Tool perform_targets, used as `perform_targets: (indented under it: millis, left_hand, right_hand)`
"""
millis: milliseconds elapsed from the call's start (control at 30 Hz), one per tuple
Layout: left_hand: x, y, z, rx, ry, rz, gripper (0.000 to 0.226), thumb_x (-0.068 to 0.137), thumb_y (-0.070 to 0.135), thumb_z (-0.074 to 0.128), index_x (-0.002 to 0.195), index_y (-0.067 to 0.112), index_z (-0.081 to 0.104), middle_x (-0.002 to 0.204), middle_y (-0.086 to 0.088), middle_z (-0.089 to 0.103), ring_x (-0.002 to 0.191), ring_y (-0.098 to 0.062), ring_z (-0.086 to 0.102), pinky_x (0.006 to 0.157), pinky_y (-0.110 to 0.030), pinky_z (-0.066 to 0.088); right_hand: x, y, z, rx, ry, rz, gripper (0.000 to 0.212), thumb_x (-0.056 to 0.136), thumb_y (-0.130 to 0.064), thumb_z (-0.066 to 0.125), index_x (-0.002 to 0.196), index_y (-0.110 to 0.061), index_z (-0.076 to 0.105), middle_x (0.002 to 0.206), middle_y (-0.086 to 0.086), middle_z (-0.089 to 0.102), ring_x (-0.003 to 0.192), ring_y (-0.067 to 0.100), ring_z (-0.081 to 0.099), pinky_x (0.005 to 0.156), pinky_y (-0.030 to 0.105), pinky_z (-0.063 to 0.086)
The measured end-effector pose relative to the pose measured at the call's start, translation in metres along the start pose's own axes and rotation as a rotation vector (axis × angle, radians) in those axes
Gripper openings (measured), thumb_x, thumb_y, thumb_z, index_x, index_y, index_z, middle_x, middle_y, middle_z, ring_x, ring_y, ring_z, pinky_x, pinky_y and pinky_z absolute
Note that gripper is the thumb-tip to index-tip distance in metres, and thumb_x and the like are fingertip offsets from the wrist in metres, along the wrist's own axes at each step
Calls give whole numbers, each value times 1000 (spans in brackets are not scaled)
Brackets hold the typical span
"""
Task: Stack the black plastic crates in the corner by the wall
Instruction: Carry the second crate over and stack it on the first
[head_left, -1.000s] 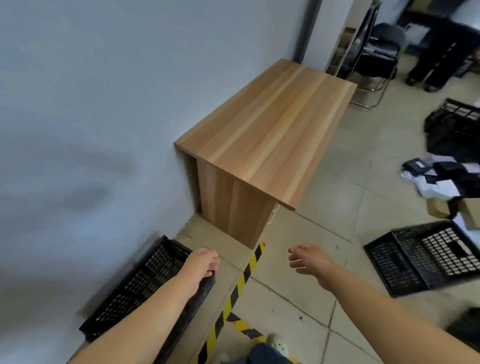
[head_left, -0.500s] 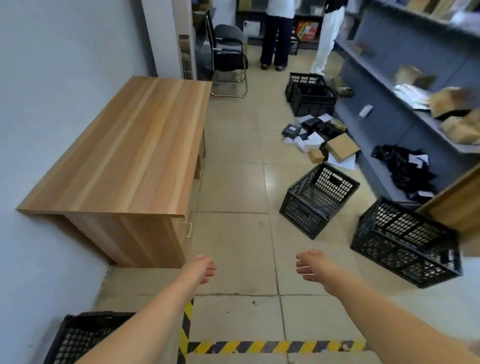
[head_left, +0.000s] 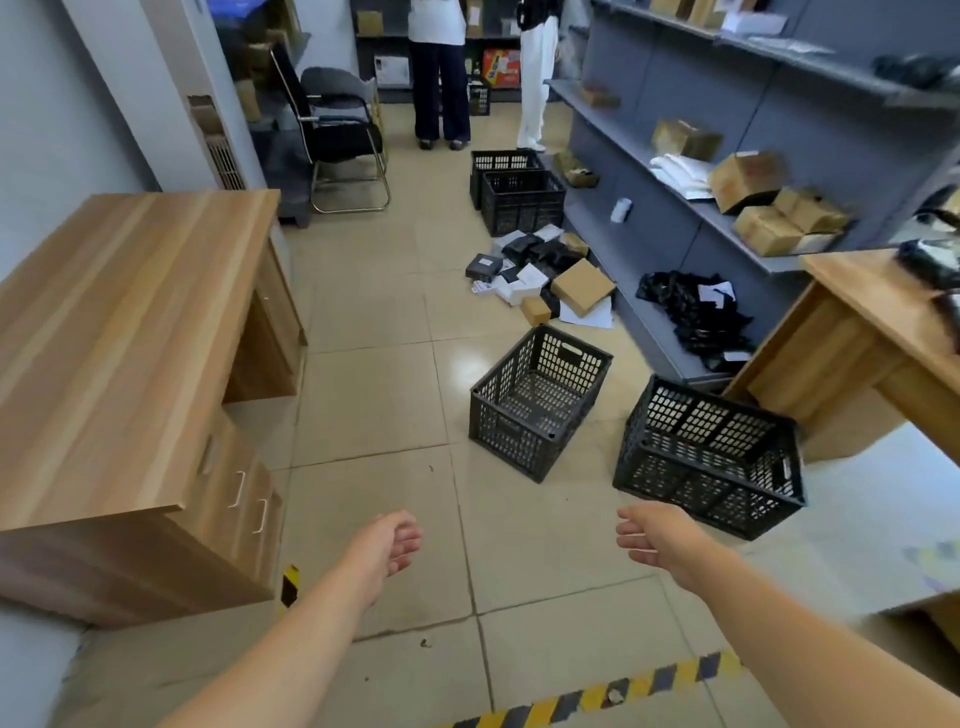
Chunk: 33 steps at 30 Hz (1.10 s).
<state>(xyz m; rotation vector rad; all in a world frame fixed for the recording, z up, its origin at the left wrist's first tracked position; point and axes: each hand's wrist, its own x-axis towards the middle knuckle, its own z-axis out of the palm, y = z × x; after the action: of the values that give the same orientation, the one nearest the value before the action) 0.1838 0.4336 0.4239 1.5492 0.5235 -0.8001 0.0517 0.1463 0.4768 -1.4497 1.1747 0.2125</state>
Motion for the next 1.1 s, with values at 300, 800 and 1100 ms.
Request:
perform_targets:
  millis: [300,800,1100]
  left_hand:
    - [39,33,83,28,-19,-42,19,94,15,46,77,11,54,77,-7,61,66,-16,54,58,-26,41]
    - [205,201,189,78,-48,-60,20,93,14,45,76,9,53,77,-8,61,66,-17,56,55,-26,42]
    - [297,291,236,121,-39,-38,24,96,17,43,77,9,54,78,-8,62,67,-17,57,60,-26,46]
  right_hand:
    - [53,-34,-64,72,61,30,19,95,-13,50,109,-2,55,89,12,60,82,24,59,91,40,47]
    - [222,-180,-95,158,138,108,30,95,-16,50,121,0,56,105,15,63,91,26,61,75,33,51]
    - [316,-249,-84,194,109,192,31,95,-17,50,120,0,57,86,9,62,77,20,61,63,28,49]
